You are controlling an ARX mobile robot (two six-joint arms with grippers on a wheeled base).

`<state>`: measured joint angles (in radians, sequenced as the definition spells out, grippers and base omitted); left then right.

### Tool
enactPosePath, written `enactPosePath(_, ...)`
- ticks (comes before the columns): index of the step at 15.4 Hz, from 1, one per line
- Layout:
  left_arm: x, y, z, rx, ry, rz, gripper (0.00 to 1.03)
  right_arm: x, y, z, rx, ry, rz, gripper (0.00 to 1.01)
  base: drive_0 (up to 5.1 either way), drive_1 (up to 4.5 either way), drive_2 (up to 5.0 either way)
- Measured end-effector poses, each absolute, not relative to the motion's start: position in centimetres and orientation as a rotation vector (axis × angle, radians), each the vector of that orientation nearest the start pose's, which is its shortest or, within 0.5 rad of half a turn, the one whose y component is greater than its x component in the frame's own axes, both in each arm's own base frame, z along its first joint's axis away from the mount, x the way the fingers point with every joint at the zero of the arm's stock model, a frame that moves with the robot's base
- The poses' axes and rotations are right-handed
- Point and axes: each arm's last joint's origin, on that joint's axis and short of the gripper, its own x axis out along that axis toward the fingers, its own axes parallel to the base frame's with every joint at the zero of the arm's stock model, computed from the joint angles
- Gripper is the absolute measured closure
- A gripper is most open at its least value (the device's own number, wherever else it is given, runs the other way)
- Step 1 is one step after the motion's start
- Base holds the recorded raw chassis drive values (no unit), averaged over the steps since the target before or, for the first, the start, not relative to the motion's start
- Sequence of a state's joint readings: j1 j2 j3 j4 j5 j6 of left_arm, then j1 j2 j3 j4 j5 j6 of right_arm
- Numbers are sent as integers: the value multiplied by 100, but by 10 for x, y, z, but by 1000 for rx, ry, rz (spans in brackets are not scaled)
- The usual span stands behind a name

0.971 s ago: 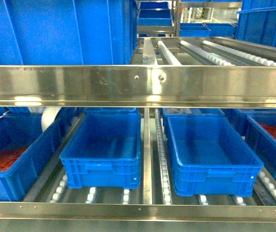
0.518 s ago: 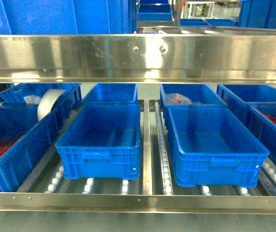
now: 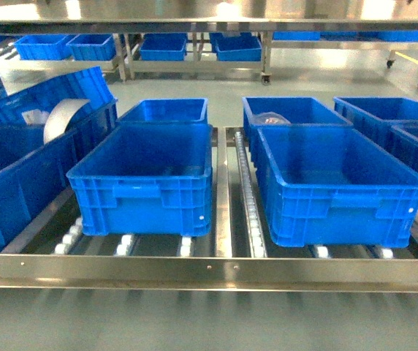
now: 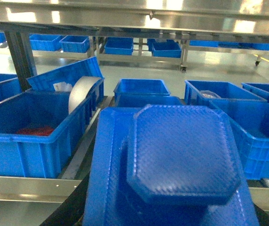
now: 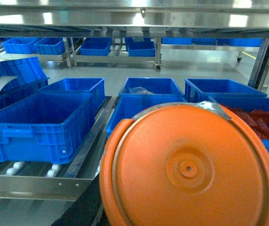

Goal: Sort blue parts and orange caps into right shelf containers

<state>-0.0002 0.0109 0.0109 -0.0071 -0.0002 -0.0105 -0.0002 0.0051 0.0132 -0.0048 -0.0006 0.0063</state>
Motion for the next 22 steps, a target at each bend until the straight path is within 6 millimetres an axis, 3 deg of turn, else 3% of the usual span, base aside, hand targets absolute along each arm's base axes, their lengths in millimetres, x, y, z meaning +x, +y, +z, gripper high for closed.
enactPosePath(22, 98, 0, 166, -10, 8, 0, 61, 97, 0, 167, 6, -1, 0, 57, 0, 0, 0)
